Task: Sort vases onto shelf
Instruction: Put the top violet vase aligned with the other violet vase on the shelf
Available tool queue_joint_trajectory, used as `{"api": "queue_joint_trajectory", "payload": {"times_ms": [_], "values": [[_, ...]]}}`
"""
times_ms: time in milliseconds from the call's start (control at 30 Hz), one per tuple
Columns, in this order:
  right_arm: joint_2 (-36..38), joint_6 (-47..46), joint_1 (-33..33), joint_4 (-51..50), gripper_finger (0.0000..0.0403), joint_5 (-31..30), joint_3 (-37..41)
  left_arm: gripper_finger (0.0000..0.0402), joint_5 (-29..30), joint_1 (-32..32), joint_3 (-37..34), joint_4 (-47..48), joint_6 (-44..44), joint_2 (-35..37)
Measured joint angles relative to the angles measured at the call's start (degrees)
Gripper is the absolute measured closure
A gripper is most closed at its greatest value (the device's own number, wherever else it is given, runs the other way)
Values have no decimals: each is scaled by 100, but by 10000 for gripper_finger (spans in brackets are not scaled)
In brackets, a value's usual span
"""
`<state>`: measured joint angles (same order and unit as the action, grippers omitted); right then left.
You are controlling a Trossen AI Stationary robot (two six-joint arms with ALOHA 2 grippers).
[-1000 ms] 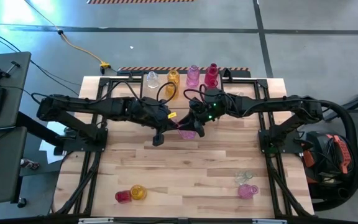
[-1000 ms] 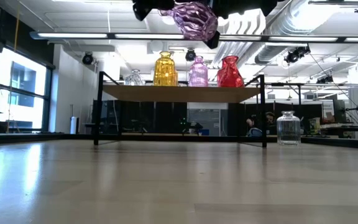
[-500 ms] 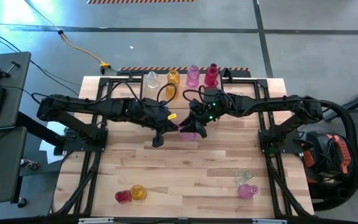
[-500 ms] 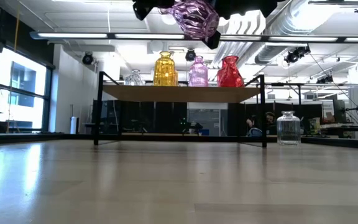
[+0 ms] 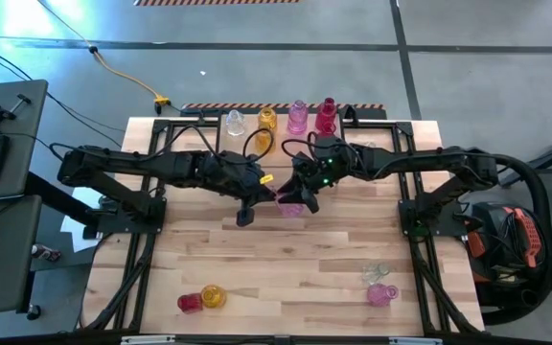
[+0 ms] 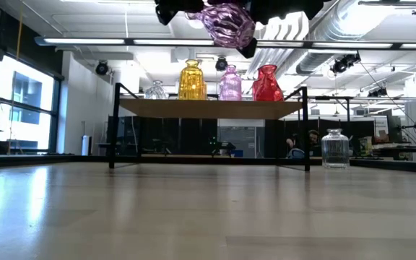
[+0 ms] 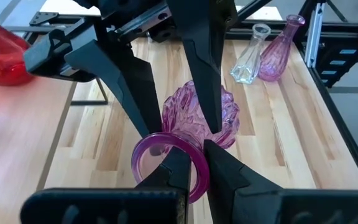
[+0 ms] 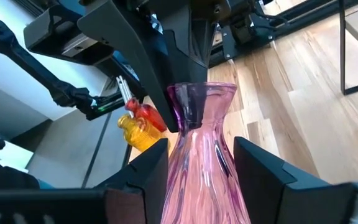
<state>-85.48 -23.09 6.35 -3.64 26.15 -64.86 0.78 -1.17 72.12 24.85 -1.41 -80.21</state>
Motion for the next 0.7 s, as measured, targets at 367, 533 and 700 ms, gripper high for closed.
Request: {"api": "queue_joint_trajectory", "payload": {"times_ms": [367, 533, 700], "values": [[-1, -184, -2, -24, 254, 4, 9, 385, 90, 0, 0, -249, 140, -115], [-41, -197, 0, -74, 256, 66, 4, 385, 98, 2, 0, -233, 153, -124], [-41, -223, 0, -127, 259, 66, 4, 385, 103, 2, 0, -241, 160, -124]]}}
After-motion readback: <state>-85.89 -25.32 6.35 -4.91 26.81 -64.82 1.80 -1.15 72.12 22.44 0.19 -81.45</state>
